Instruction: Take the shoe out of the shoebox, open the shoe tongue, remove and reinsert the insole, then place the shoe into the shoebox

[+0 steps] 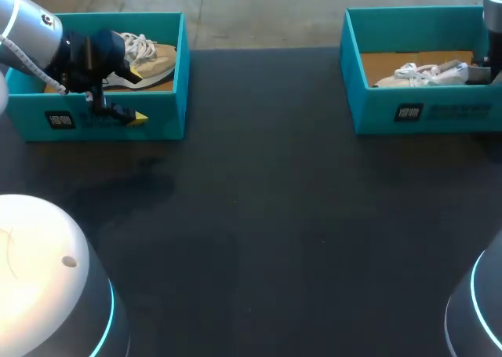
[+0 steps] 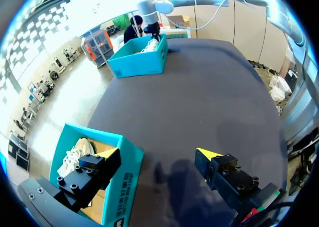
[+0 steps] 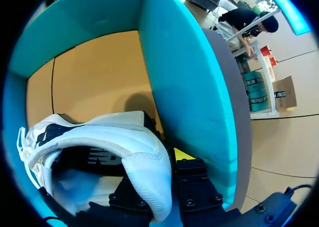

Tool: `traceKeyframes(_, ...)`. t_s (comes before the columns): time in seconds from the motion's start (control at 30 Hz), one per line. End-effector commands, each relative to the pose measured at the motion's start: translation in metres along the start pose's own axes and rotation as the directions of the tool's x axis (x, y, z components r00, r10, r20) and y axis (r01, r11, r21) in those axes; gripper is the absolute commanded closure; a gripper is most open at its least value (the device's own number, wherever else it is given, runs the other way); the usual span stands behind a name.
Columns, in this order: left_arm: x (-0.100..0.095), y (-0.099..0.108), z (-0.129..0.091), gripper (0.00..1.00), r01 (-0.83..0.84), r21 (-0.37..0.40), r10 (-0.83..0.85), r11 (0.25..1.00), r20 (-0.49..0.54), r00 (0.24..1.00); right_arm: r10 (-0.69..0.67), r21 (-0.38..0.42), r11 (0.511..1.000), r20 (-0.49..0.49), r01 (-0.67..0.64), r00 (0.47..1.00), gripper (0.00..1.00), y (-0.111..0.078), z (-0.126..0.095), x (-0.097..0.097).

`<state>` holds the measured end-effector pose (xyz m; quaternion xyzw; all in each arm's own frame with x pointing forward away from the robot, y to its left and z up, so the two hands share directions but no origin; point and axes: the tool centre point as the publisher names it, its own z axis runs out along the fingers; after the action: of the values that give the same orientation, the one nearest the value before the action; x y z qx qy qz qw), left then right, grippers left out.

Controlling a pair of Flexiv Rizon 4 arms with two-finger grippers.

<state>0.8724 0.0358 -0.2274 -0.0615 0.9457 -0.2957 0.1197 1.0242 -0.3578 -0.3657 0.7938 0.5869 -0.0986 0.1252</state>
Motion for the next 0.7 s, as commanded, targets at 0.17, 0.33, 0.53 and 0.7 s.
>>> traceKeyframes(0.17, 0.0, 0.0, 0.0, 0.0, 0.0, -0.004, 0.0, 1.0, 0.0, 1.0, 0.019, -0.002, 1.0, -0.001, -0.019, 1.0, 0.62, 0.002, -0.002, 0.001)
traceKeyframes(0.33, 0.0, 0.0, 0.0, 0.0, 0.0, -0.004, 0.0, 1.0, 0.0, 1.0, 0.029, -0.008, 1.0, -0.006, -0.029, 1.0, 0.62, 0.002, -0.008, 0.0)
traceKeyframes(0.53, 0.0, 0.0, 0.0, 0.0, 0.0, -0.004, 0.0, 1.0, 0.0, 1.0, 0.03, -0.033, 0.999, -0.012, -0.031, 0.999, 0.64, 0.001, -0.024, 0.0)
traceKeyframes(0.7, 0.0, 0.0, 0.0, 0.0, 0.0, -0.004, 0.0, 1.0, 0.0, 1.0, 0.036, -0.058, 0.998, -0.019, -0.037, 0.999, 0.62, 0.003, -0.042, -0.005)
